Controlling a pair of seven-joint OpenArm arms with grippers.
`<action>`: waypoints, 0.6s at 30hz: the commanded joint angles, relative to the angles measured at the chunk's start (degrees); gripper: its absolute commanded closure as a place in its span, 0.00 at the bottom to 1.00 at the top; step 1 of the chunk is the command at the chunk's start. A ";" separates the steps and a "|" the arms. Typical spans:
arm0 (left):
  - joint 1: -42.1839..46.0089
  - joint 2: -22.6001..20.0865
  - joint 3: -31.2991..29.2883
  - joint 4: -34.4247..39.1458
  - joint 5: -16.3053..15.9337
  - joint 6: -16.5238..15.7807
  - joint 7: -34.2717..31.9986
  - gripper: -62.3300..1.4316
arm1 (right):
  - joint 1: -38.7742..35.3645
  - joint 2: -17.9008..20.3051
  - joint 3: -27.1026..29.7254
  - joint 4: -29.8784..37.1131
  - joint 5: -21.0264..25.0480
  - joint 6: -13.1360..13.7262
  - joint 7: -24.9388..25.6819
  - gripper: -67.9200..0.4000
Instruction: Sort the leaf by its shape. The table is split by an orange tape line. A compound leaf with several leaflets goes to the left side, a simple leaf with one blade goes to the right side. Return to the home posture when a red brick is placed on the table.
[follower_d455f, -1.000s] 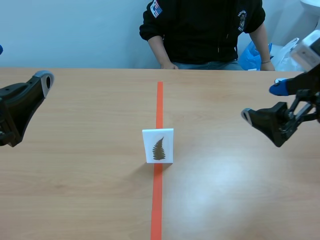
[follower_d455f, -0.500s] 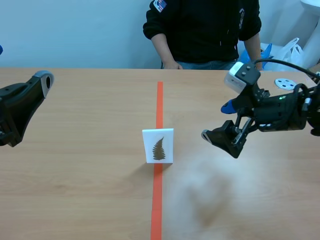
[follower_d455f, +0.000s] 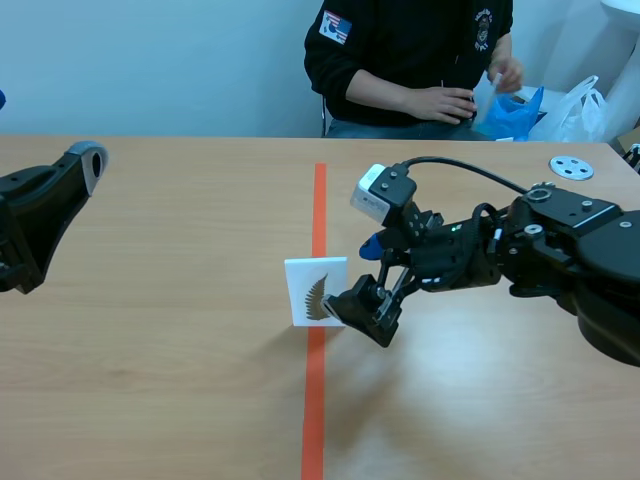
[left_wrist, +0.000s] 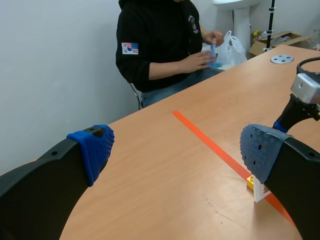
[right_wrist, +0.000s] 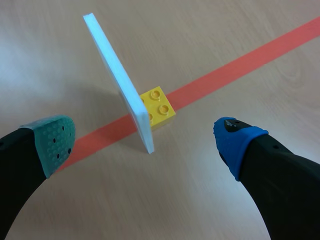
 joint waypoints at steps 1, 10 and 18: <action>0.00 0.26 -0.15 0.76 -0.55 0.11 -1.05 0.13 | 2.38 -0.59 -0.61 0.04 -0.52 -1.18 0.83 0.17; 0.00 0.26 -0.15 0.76 -0.55 0.11 -1.05 0.13 | 3.30 -4.26 -4.70 -2.51 -3.15 -1.68 2.12 0.25; 0.00 0.26 -0.15 0.76 -0.55 0.11 -1.05 0.13 | 3.04 -4.50 -4.85 -2.51 -3.78 -4.26 2.14 0.43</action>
